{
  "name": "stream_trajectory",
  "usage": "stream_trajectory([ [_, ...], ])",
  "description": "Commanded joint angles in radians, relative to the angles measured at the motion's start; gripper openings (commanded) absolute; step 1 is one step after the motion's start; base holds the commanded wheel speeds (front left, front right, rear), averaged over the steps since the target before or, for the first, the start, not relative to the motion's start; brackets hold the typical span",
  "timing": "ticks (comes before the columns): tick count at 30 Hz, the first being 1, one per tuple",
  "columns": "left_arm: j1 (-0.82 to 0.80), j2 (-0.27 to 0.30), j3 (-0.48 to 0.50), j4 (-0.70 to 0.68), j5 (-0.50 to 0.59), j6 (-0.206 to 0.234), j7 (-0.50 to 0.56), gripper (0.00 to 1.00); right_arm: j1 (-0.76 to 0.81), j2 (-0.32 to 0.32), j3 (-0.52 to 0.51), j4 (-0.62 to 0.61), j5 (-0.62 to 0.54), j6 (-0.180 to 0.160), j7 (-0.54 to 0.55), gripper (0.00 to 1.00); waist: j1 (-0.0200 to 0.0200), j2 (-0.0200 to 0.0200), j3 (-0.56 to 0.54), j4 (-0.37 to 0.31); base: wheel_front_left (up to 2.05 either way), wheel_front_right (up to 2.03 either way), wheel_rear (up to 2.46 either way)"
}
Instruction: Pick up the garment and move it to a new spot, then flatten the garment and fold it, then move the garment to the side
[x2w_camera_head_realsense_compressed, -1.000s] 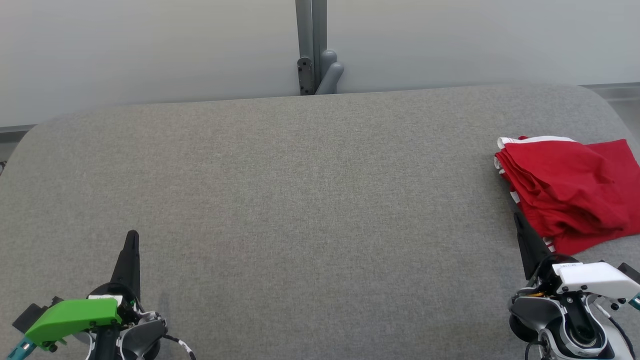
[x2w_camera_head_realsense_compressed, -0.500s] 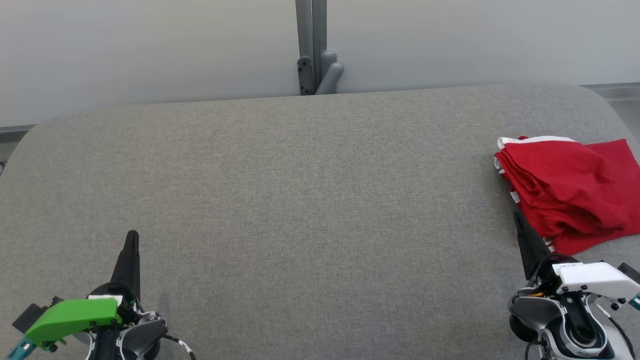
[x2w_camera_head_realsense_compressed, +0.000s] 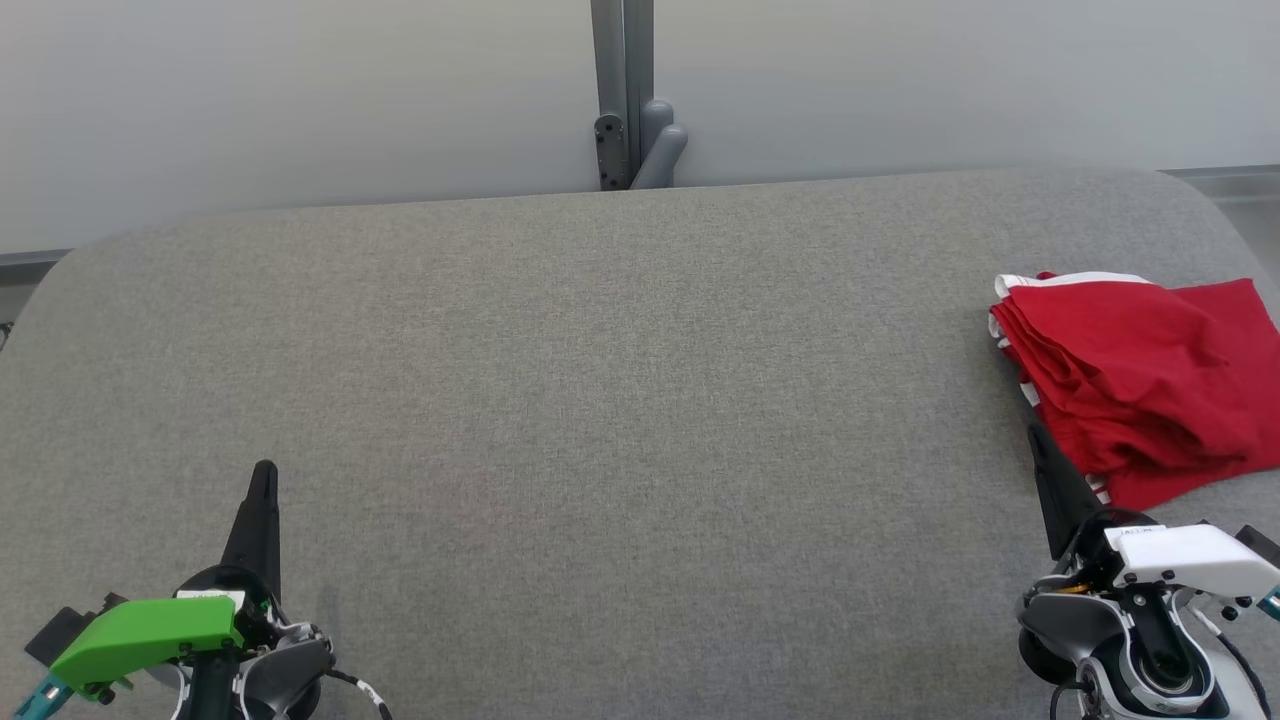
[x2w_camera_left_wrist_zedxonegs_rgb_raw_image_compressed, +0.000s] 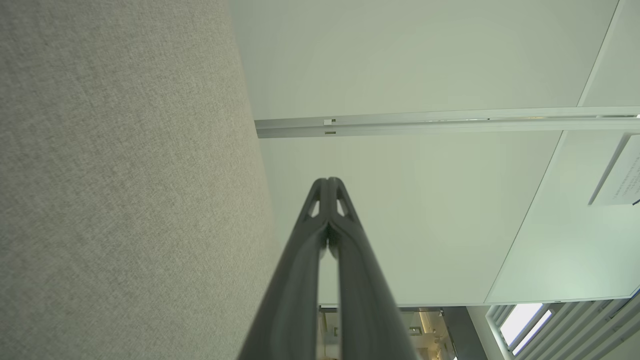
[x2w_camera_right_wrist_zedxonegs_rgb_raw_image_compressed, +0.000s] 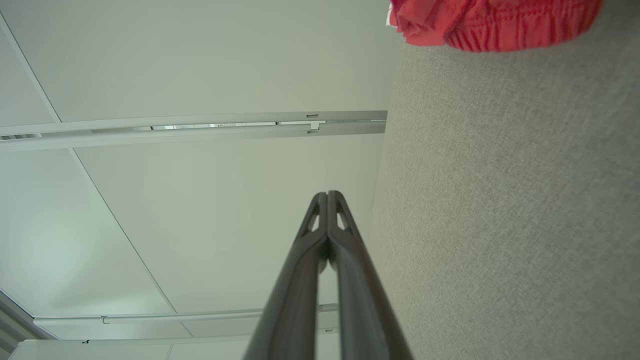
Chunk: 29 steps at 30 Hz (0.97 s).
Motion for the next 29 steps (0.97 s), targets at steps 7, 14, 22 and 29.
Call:
stream_trajectory([
  [7, -0.011, 0.007, 0.002, -0.002, -0.002, -0.006, 0.000, 0.00, 0.010, -0.005, -0.001, -0.004, 0.006, 0.000, 0.002, 0.00, 0.0000, 0.0000, 0.000, 0.000, 0.00, 0.00, 0.00],
  [14, -0.011, 0.007, 0.002, -0.002, -0.002, -0.006, 0.000, 0.00, 0.010, -0.005, -0.001, -0.004, 0.006, 0.000, 0.002, 0.00, 0.0000, 0.0000, 0.000, 0.000, 0.00, 0.00, 0.00],
  [22, -0.011, 0.007, 0.002, -0.002, -0.002, -0.006, 0.000, 0.00, 0.010, -0.005, -0.001, -0.004, 0.006, 0.000, 0.002, 0.00, 0.0000, 0.0000, 0.000, 0.000, 0.00, 0.00, 0.00],
  [29, -0.011, 0.007, 0.002, -0.002, -0.002, -0.006, 0.000, 0.00, 0.010, -0.005, -0.001, -0.004, 0.006, 0.000, 0.002, 0.00, 0.0000, 0.0000, 0.000, 0.000, 0.00, 0.00, 0.00],
])
